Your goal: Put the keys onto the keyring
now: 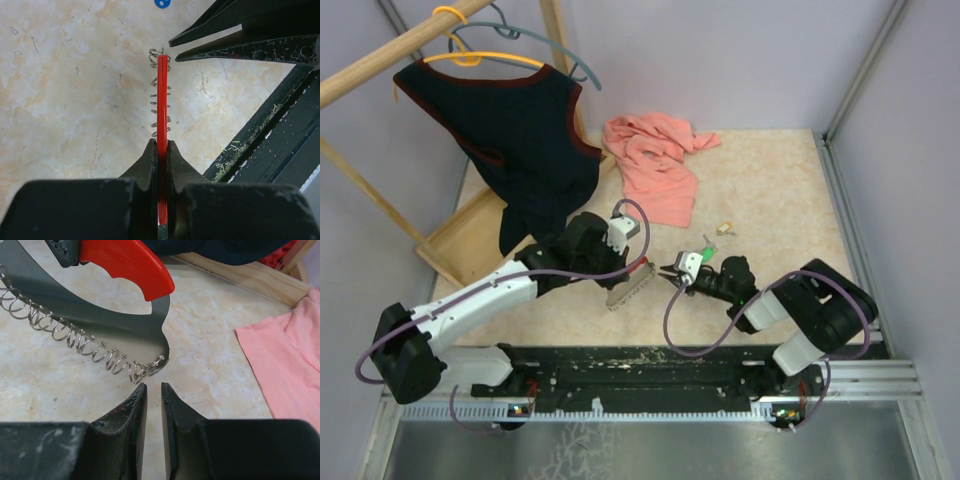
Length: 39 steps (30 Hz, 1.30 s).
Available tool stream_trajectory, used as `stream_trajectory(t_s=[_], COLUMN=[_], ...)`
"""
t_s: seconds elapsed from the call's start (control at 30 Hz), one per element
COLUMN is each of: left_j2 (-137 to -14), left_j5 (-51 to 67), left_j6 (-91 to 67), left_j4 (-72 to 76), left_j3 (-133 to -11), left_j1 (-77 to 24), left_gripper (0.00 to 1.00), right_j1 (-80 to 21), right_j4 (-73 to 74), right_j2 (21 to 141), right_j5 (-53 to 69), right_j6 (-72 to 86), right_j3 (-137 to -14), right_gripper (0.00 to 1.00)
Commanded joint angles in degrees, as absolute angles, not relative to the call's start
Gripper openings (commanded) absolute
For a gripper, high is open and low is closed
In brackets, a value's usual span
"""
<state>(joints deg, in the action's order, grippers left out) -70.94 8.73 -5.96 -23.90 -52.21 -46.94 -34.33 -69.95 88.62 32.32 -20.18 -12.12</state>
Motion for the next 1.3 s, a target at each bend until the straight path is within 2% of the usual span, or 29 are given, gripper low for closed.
stream_trajectory(t_s=[0.0, 0.43, 0.93, 1.27], left_j2=[-71.49, -71.51, -72.33, -72.17], left_j5=[8.57, 9.8, 8.65, 6.22], left_j6=[-4.76, -5.01, -6.8, -8.06], left_j4=[-25.75, -26.02, -26.1, -26.89], left_j3=[-55.17, -56.0, -56.08, -56.25], left_j1=[-47.76, -48.19, -48.18, -48.2], left_gripper=[0.0, 0.0, 0.0, 0.0], right_j1=[-35.94, -38.56, -39.81, -40.0], right_j4=[-71.72, -78.94, -88.96, -91.39], right_j2=[89.86, 93.19, 96.38, 96.72], right_j5=[30.95, 26.82, 22.9, 19.98], right_j6=[-22.72, -22.28, -19.63, -18.06], right_j3=[-14.28, -13.94, -11.87, -10.94], right_gripper=[0.2, 0.25, 0.25, 0.16])
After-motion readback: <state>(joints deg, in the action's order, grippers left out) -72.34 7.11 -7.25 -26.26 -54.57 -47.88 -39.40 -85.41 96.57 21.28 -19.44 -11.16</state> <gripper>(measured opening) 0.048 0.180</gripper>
